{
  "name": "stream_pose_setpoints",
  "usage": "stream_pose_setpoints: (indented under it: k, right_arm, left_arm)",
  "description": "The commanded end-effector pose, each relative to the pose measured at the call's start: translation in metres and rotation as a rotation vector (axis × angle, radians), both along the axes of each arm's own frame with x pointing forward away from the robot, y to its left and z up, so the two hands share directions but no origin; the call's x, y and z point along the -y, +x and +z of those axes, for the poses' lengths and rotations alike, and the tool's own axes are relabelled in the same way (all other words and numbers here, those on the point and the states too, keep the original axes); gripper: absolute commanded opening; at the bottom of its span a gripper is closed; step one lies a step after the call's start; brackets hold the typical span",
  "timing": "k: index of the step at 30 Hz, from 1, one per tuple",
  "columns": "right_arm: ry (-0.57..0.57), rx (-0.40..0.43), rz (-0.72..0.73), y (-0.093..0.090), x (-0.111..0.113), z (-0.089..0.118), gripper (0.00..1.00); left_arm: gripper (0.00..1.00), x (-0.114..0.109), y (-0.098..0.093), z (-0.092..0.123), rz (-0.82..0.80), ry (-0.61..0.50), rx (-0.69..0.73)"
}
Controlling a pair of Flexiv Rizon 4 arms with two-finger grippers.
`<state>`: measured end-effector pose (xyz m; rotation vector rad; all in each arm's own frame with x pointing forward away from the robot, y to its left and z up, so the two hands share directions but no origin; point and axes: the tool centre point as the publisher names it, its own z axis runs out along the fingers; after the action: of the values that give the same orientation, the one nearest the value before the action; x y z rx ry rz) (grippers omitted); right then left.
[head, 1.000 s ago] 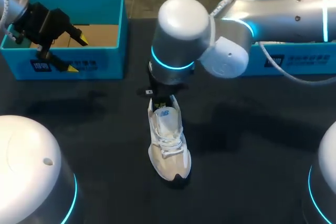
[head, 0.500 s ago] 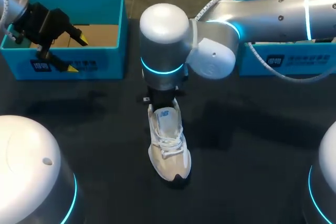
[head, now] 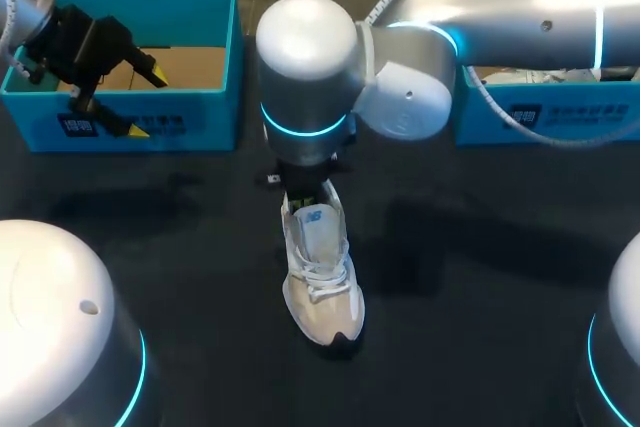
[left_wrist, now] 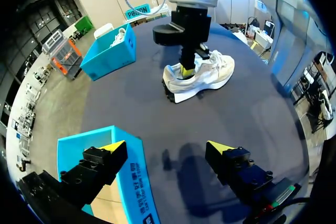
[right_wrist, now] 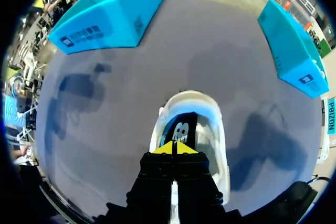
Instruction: Take the shoe out of the shoebox, open the shoe tongue, remove and reinsert the insole, then place the shoe into the shoebox
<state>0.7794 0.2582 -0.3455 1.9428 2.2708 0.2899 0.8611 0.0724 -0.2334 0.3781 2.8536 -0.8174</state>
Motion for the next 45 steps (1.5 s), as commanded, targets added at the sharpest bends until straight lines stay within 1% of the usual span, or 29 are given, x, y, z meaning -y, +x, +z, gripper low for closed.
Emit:
stream_pose_setpoints:
  k: [1, 8, 14, 24, 28, 34, 37, 45]
  right_arm:
    - [0.012, 0.015, 0.004, 0.001, 0.004, 0.004, 0.00]
    - [0.037, 0.022, 0.027, 0.009, 0.001, -0.002, 0.00]
    - [0.051, 0.026, 0.035, 0.011, -0.001, -0.004, 0.00]
    - [0.080, 0.012, 0.049, 0.012, -0.004, -0.015, 0.00]
    - [0.081, 0.012, 0.052, 0.013, -0.005, -0.014, 0.00]
    - [0.070, 0.023, 0.055, 0.013, -0.006, -0.005, 0.00]
    - [0.067, 0.025, 0.060, 0.015, -0.008, -0.005, 0.00]
    - [0.081, -0.009, 0.070, 0.020, -0.009, -0.018, 0.00]
  left_arm:
    - [1.00, 0.000, 0.000, 0.000, 0.000, 0.004, -0.001]
    - [1.00, 0.000, 0.000, 0.000, 0.000, 0.004, -0.001]
    - [1.00, 0.000, 0.000, 0.000, 0.000, 0.004, -0.001]
    - [1.00, 0.000, 0.000, 0.000, 0.000, 0.004, -0.001]
    - [1.00, 0.000, 0.000, 0.000, 0.000, 0.004, -0.001]
    - [1.00, 0.000, 0.000, 0.000, 0.000, 0.004, -0.001]
    - [1.00, 0.000, 0.000, 0.000, 0.000, 0.004, -0.001]
    - [1.00, 0.000, 0.000, 0.000, 0.000, 0.004, -0.001]
